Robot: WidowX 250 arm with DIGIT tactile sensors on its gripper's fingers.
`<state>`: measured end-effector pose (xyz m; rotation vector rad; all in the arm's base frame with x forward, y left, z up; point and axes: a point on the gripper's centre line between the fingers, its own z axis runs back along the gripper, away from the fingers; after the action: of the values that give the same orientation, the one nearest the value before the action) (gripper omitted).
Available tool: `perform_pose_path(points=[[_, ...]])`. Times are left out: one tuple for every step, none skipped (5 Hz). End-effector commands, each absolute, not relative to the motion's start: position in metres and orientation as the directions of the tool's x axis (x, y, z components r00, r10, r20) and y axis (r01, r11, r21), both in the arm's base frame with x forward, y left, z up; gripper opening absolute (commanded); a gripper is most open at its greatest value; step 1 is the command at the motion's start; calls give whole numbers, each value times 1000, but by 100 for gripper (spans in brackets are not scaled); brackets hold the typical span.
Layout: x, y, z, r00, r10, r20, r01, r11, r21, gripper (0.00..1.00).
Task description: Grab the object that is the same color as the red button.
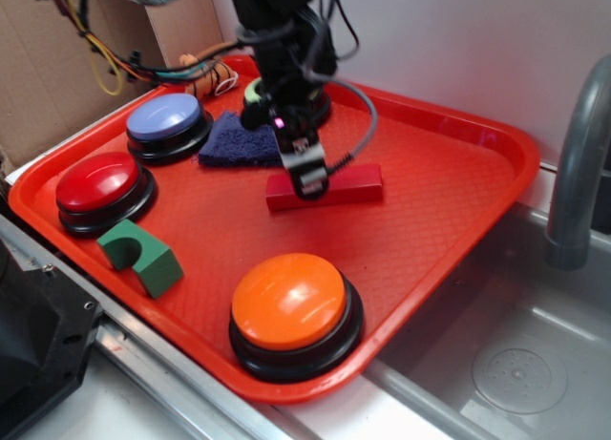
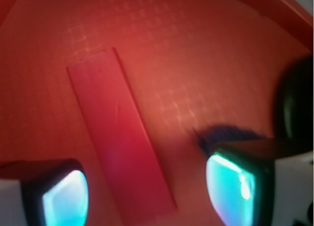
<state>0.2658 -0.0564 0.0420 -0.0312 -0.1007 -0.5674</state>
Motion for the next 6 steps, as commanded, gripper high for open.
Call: perform_pose_path(points=[[275, -66, 31, 792, -602, 97, 604, 797, 7, 100], [277, -64, 30, 807, -584, 87, 585, 811, 11, 28], [280, -58, 32, 803, -591, 79, 594, 805, -13, 0], [285, -46, 52, 827, -562, -17, 563, 827, 14, 0], [282, -29, 93, 926, -374, 49, 373, 927, 21, 0], [271, -10, 143, 980, -167, 105, 163, 986, 45, 0]])
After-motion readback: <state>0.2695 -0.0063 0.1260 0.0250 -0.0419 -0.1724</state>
